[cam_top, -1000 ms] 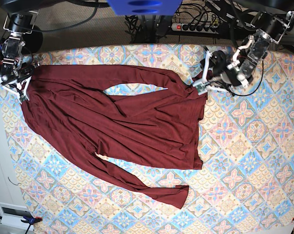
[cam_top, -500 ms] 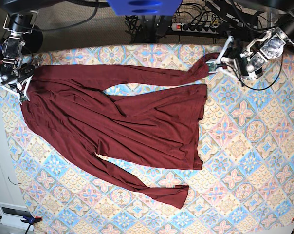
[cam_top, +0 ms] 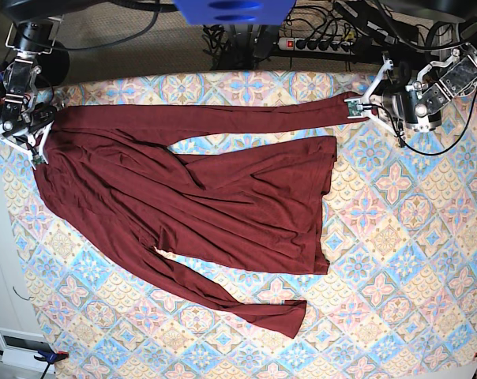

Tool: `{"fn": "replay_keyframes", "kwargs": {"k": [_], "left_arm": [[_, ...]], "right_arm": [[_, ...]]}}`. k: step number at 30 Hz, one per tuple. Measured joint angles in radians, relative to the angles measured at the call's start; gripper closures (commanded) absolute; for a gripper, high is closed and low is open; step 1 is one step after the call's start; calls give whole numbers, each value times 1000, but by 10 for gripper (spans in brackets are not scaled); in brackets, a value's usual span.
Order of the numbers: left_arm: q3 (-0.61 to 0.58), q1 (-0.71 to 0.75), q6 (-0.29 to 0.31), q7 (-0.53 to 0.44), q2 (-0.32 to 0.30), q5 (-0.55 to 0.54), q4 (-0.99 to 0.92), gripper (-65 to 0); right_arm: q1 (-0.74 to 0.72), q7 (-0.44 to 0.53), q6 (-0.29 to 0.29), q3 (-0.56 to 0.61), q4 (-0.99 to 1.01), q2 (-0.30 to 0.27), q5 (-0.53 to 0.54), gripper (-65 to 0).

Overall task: Layout the t-shirt on the table in an organized manner, then fold the t-shirt properly
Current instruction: 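Grasp the sleeve cuff with the left gripper and stretch it outward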

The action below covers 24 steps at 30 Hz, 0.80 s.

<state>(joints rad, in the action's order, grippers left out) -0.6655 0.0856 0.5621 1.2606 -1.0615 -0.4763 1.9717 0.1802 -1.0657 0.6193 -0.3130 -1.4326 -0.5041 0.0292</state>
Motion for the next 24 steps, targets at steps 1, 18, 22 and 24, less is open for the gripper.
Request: {"fn": "replay_keyframes", "kwargs": {"k": [1, 18, 22, 24], "left_arm": [[0, 0, 1, 18, -2, -19, 0, -170], [495, -35, -1, 8, 124, -519, -111, -195], [575, -39, -5, 10, 290, -519, -251, -182], [574, -37, -26, 18, 364, -474, -312, -182]], "right_arm": [[0, 0, 0, 0, 0, 0, 0, -92], [-1, -2, 0, 0, 0, 5, -1, -91], [-2, -3, -4, -2, -3, 19, -14, -91], [-1, -3, -4, -3, -3, 19, -15, -91]]}}
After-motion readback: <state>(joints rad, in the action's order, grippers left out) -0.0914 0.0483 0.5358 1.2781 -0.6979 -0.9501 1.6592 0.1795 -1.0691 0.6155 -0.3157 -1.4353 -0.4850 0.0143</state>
